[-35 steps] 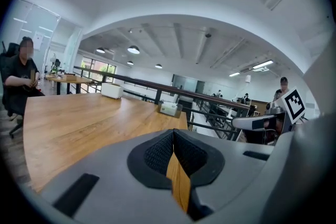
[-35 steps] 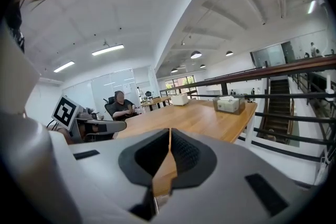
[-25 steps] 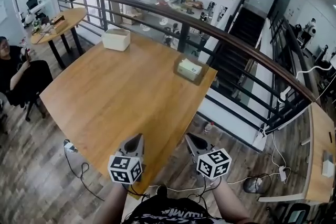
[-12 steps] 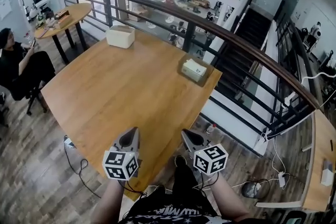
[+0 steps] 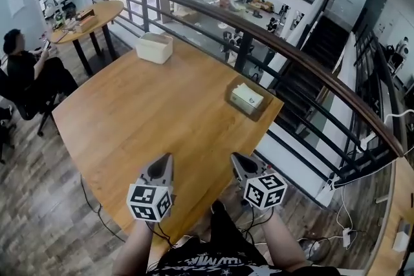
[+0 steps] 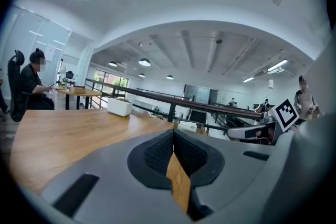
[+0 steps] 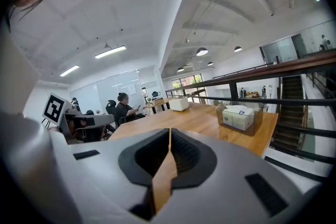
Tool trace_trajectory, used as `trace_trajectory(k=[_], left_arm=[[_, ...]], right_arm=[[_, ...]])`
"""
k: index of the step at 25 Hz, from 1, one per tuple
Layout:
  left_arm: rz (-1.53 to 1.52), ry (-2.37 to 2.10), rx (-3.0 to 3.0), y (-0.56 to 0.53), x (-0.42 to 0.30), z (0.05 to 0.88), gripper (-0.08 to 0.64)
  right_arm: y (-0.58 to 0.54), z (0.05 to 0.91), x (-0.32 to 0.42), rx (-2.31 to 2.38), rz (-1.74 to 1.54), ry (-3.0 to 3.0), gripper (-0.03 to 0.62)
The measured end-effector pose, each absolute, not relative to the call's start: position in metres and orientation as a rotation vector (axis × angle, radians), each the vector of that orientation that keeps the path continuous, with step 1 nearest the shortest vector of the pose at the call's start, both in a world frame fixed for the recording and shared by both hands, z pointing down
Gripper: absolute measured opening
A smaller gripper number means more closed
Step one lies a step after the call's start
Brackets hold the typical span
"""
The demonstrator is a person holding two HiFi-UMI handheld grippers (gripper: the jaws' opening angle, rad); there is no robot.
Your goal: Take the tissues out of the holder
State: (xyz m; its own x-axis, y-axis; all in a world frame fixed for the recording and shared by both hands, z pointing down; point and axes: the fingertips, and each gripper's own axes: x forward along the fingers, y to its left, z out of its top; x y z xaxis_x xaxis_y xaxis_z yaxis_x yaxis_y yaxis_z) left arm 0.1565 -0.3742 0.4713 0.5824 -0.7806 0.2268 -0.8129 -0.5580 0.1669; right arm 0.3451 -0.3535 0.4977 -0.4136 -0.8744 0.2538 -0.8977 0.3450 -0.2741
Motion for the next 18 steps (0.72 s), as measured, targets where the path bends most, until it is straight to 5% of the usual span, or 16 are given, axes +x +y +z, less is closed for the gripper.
trace_trajectory(k=[18], left_arm=[[0.214, -1.368, 2.527, -0.491, 0.274, 0.475, 0.014]], right_arm=[[-0.479, 0.504, 0.47, 1.627, 0.587, -2.515, 0.018]])
